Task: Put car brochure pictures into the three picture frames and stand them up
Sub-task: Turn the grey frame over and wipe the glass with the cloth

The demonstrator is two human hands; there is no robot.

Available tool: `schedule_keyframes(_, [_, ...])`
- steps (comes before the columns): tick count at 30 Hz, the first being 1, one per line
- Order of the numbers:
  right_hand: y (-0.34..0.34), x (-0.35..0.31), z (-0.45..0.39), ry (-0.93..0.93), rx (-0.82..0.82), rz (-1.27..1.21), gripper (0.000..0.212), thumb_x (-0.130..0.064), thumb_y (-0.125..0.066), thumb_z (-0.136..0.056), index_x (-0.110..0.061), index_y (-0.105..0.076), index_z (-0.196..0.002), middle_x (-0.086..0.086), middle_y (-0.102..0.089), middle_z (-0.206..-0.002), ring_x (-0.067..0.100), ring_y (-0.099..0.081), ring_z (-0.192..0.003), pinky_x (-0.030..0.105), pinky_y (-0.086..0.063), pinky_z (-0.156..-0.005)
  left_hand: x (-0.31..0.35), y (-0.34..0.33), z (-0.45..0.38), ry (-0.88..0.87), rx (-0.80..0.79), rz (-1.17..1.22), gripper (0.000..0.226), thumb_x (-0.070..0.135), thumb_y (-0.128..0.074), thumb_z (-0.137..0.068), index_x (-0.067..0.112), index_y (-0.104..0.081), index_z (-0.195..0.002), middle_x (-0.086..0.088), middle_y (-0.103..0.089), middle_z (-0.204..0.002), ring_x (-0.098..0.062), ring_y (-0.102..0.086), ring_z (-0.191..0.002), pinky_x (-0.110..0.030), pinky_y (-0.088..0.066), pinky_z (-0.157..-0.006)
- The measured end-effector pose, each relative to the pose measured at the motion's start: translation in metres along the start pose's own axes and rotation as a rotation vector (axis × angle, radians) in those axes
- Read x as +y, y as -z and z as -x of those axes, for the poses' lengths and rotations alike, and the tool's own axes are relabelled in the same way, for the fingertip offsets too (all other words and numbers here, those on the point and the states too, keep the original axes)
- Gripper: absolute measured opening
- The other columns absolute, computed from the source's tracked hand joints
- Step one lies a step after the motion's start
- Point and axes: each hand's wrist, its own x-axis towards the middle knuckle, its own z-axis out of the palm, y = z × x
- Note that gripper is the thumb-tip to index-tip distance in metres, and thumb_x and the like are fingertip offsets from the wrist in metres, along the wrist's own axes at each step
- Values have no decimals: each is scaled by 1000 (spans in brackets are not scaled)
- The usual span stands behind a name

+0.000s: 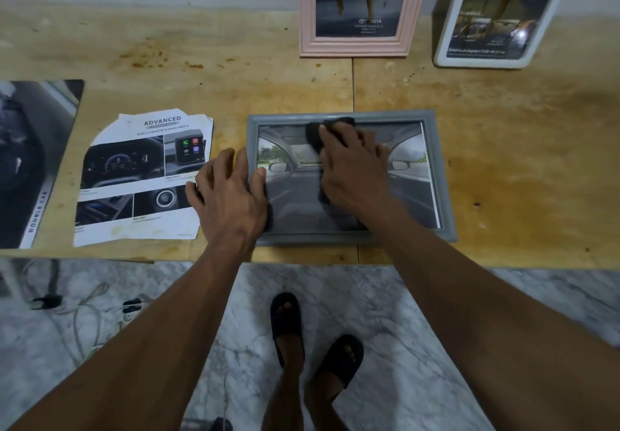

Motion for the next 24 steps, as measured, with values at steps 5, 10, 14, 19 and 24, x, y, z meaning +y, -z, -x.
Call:
schedule_keyframes(5, [-15, -12, 9, 278, -35, -13, 40, -30, -36, -99, -28, -54, -135, -5, -48, -139, 26, -38, -124, 40, -27, -90, 1, -1, 0, 21, -6, -5, 48, 51, -38, -102, 31, -45, -145, 5, -37, -154, -28, -26, -142, -57, -17, -115])
schedule_keyframes(10, [-14, -5, 50, 403, -42, -112, 35, -27, -41, -91, -26, -67, -114, -9, -62, -121, 20, -43, -109, 34, -24, -81, 1, 0, 0, 27, -13, 8, 48, 50, -39, -102, 30, -45, -146, 5, -37, -155, -29, -26, -142, -58, -16, -115])
schedule_keyframes(14, [-2, 10, 64, 409, -106, -145, 38, -29, -35, -84, -21, -70, -99, -7, -66, -109, 22, -49, -102, 40, -36, -85, 1, 2, 0, 11, -24, 4, 48, 49, -38, -103, 29, -45, -146, 4, -36, -154, -29, -26, -141, -58, -17, -115])
schedule_keyframes(19, [15, 49, 72, 338, -133, -131, 29, -28, -37, -80, -18, -64, -82, -3, -64, -87, 21, -50, -82, 38, -42, -76, 3, 4, 0, 2, -32, -8, 48, 47, -38, -103, 25, -45, -146, 2, -36, -154, -30, -27, -142, -59, -18, -115])
schedule_keyframes(24, [57, 89, 58, -100, 160, -297, 32, -15, -40, -86, -10, -71, -91, 11, -67, -88, 21, -58, -82, 27, -39, -66, 3, 2, 2, -18, -7, 10, 48, 44, -39, -104, 21, -46, -145, -1, -39, -154, -32, -28, -142, -59, -19, -115])
